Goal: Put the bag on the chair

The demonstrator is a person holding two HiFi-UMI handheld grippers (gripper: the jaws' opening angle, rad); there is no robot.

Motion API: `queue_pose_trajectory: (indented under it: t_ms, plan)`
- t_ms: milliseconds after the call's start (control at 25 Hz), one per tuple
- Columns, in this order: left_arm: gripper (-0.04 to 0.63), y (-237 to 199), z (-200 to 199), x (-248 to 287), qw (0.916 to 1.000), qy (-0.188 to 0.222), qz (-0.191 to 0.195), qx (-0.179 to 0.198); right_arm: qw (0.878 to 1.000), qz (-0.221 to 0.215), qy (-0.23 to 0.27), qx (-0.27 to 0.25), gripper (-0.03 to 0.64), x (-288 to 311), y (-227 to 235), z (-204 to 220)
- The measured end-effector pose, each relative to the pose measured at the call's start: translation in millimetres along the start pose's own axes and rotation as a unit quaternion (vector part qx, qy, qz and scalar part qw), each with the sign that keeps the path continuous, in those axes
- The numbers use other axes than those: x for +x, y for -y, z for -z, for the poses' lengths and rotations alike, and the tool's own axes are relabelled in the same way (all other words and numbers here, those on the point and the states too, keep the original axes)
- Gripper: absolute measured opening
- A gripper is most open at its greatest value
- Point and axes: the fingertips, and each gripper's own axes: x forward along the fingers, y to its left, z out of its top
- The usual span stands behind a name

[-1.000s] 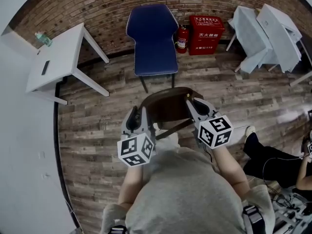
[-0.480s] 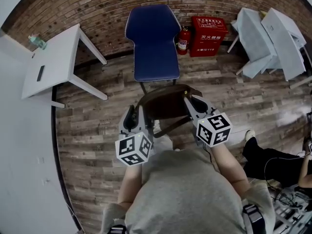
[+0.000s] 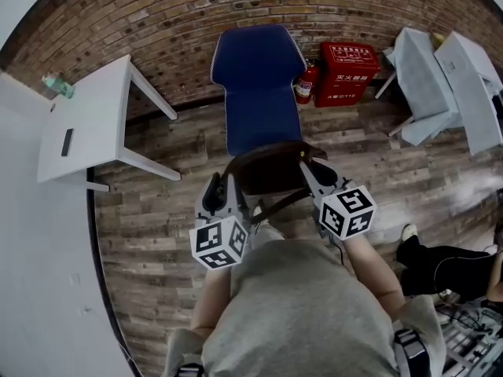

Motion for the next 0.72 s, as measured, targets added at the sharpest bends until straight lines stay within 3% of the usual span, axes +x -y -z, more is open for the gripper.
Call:
queue_pose_trajectory:
  t_ms: [720]
  plan:
    - [0.106, -65.0, -34.4, 146.7, 0.9985, -0.029, 0.045, 0.012, 0.999, 0.05, -0.012, 0.018, 0.026, 136.4, 39.6, -38.7]
